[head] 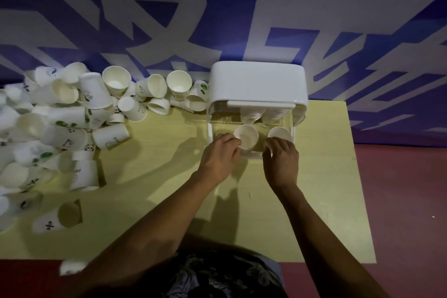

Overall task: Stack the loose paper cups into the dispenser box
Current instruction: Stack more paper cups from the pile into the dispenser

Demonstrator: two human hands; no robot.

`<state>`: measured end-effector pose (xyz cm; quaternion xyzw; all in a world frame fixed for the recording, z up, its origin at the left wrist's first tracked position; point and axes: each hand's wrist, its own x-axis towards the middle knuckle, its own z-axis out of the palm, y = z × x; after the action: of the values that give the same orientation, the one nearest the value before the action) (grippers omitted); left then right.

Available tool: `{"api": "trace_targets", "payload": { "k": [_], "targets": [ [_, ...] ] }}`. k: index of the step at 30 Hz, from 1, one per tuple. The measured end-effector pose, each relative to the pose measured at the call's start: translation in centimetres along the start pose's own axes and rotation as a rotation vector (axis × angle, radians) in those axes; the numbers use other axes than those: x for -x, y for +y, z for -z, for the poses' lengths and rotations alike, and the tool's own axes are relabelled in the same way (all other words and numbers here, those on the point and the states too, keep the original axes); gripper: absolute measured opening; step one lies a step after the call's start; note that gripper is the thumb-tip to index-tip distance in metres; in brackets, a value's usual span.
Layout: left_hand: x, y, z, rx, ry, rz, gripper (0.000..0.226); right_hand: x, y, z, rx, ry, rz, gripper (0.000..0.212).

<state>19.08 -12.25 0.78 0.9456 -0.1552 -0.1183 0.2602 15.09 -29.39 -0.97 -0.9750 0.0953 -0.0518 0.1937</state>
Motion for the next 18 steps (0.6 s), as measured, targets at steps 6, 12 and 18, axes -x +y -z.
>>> {"api": "trace_targets", "payload": {
  "k": [6, 12, 18],
  "targets": [
    [4.6, -6.9, 4.3, 0.049, 0.065, 0.031, 0.021, 3.5, -9.6, -3.9, -0.19, -0.085, 0.124, 0.019],
    [11.4, -18.3, 10.0, 0.1, 0.07, 0.037, 0.021, 9.4, -22.7, -11.8, -0.294, -0.391, 0.118, 0.017],
    [19.0, -31.5, 16.6, 0.099, 0.067, 0.027, 0.02, 16.9, -35.9, -18.7, -0.35, -0.541, 0.021, 0.025]
  ]
}}
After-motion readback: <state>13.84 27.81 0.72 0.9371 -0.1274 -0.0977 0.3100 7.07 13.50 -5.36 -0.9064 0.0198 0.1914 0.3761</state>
